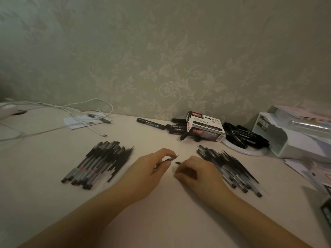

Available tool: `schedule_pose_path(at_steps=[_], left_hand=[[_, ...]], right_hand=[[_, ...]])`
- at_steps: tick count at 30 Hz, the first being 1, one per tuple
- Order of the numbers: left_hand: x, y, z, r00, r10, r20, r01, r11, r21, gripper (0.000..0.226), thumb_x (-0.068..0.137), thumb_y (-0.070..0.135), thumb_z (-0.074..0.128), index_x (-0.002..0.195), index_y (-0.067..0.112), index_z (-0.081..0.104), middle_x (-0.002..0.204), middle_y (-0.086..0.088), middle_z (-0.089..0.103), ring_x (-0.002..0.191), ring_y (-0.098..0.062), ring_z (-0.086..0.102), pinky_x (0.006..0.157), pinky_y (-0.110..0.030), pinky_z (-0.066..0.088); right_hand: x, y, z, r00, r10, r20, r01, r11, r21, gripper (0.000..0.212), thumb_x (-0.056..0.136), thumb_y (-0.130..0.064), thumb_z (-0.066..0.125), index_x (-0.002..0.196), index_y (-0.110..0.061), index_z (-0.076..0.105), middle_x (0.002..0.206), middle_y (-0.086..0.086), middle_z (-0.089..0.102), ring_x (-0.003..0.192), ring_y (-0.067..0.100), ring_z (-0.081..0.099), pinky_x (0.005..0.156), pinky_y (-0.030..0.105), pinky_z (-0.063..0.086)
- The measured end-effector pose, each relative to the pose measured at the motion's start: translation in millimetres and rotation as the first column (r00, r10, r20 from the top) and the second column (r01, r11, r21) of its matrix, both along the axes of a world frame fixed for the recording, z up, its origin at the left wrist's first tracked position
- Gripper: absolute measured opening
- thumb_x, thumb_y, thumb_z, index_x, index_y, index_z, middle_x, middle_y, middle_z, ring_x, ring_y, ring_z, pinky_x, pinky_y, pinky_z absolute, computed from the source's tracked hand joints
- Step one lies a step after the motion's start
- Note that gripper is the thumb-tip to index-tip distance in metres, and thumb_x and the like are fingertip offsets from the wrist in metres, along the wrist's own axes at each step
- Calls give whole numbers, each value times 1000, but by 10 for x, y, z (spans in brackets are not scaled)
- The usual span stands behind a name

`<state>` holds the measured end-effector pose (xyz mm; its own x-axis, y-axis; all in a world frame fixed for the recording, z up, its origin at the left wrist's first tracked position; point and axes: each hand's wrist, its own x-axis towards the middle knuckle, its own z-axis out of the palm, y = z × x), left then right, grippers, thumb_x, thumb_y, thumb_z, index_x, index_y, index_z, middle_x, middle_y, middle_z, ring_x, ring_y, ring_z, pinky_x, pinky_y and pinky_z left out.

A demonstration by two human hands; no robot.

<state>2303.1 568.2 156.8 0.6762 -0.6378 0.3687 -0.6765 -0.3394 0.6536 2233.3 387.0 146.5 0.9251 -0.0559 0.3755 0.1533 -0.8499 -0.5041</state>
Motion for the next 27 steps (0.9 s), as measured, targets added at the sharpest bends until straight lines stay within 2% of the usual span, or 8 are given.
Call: schedule_pose_path(at_steps=[1,3,5,7,13,19,27], left_hand=[[-1,2,-3,1000,0,8,0,1000,10,21,99,30,46,113,41,55,66,17,53,56,1,48,51,-13,31],[0,9,-2,1000,2,29,-3,999,44,21,99,31,46,114,41,56,69,29,54,61,5,50,53,-12,32],[0,14,0,999,-6,42,4,998,62,20,99,32,45,114,41,56,71,30,54,63,3,50,54,-14,31],[-6,10,2,999,-20,42,17,998,66,20,99,32,46,114,41,56,71,28,54,64,2,50,55,-15,31],[-30,2,17,996,-72,47,69,995,71,19,99,30,47,110,41,58,73,26,53,64,1,49,56,-13,32],[-4,1,11,997,-49,63,45,997,54,20,99,31,46,112,42,56,71,14,53,63,-2,49,58,-19,36],[-14,-3,-3,996,-54,73,48,996,80,14,98,36,46,109,40,54,72,11,54,63,-3,49,55,-16,34]], right_hand=[[1,-5,-3,1000,-9,12,8,998,57,0,87,-25,74,87,-25,74,82,-11,65,79,1,58,68,10,40],[9,-24,15,999,-50,18,43,958,285,5,88,-20,72,87,-25,74,82,-10,70,79,2,63,71,13,47],[17,-32,60,999,-50,20,31,837,547,9,89,-15,71,89,-23,74,81,-6,73,74,2,66,67,14,51],[23,-30,91,999,-20,38,-10,748,663,9,88,-10,71,91,-19,74,78,0,74,69,5,66,65,13,51],[14,-1,69,997,77,20,-72,759,647,10,88,-10,71,91,-19,74,82,1,74,70,8,67,67,16,53],[22,-33,96,997,-9,78,-45,749,661,12,88,-12,71,90,-23,73,79,-3,73,70,3,66,66,13,51],[-4,11,87,994,104,13,-89,766,636,10,86,-10,72,92,-18,73,83,1,74,73,9,68,69,18,54]])
